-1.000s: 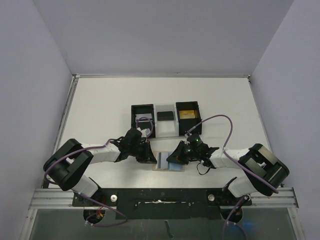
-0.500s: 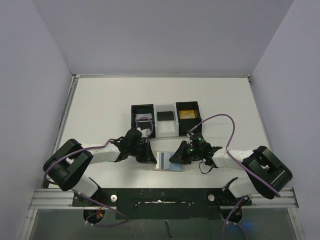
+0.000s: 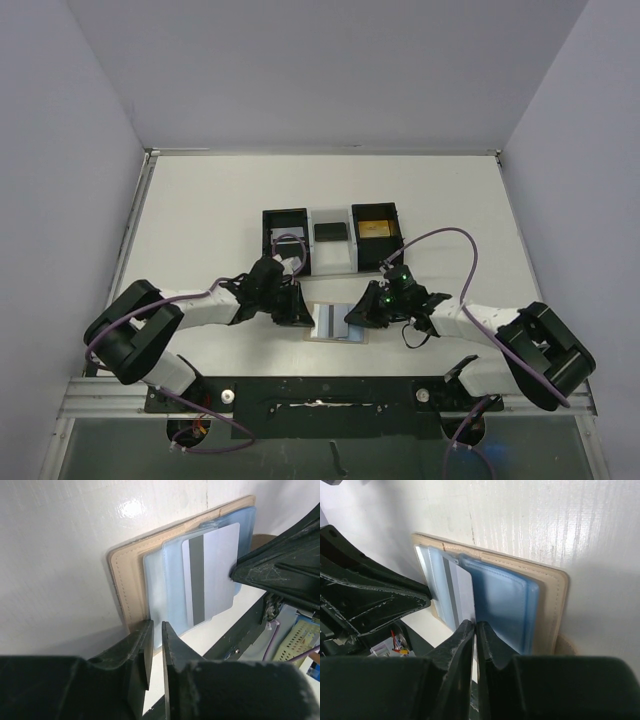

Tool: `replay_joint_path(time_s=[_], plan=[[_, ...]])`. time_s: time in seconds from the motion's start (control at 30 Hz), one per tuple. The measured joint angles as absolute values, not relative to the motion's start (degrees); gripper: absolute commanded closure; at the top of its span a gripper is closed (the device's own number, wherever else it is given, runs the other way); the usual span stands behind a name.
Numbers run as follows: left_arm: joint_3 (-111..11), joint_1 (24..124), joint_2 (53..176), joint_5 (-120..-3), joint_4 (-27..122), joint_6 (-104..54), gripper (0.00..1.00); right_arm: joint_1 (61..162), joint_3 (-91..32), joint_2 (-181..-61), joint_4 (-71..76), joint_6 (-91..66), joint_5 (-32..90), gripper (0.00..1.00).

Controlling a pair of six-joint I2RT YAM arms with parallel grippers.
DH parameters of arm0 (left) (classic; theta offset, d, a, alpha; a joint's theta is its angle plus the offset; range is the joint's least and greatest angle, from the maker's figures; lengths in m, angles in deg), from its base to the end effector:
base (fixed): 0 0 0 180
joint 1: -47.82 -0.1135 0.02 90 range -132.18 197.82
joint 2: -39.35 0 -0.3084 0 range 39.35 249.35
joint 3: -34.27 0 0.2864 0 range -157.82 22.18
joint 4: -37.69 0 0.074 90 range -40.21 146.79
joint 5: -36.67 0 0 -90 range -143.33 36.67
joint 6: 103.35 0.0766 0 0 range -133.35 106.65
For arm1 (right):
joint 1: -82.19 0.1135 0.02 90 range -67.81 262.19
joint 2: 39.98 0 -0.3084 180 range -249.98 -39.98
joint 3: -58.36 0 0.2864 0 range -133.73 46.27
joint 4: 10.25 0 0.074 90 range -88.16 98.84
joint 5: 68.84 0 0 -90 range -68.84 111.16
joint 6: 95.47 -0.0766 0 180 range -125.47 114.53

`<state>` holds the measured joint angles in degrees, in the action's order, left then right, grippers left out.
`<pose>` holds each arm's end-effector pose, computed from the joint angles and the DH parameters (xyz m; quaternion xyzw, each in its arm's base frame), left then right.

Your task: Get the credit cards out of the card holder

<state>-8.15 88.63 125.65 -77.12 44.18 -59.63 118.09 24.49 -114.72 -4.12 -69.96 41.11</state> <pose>0.2057 -0.2184 0.1118 0.0259 0.9229 -0.3691 0.1068 0.1912 0.1707 0.1168 0.1647 0.9037 0.3805 0.1073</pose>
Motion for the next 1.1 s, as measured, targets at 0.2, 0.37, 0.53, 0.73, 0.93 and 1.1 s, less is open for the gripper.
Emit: replay_joint_path(time_s=[0.2, 0.37, 0.53, 0.73, 0.93, 1.1], plan=[[-11.0, 88.6, 125.1, -76.5, 47.7, -58.6, 0.72, 117.9, 24.6, -117.1, -5.5, -70.2, 41.4, 0.93], [-18.5, 88.8, 125.1, -76.0, 50.1, -56.4, 0.69, 117.9, 24.7, -118.1, -8.0, -70.5, 41.8, 0.92], [-19.3, 89.1, 125.6, -78.7, 49.1, -55.8, 0.7, 117.9, 24.7, -118.3, -8.2, -70.4, 41.7, 0.92], [-18.7, 90.7, 129.9, -81.0, 49.2, -54.2, 0.76, 117.9, 24.7, -118.5, -8.6, -70.5, 41.8, 0.91], [-18.7, 91.8, 133.7, -79.7, 50.2, -53.8, 0.86, 117.9, 24.7, -118.5, -8.8, -70.4, 41.8, 0.9], [-18.5, 92.6, 132.7, -76.5, 51.2, -54.6, 0.88, 117.9, 24.7, -118.5, -9.3, -70.5, 42.1, 0.79]])
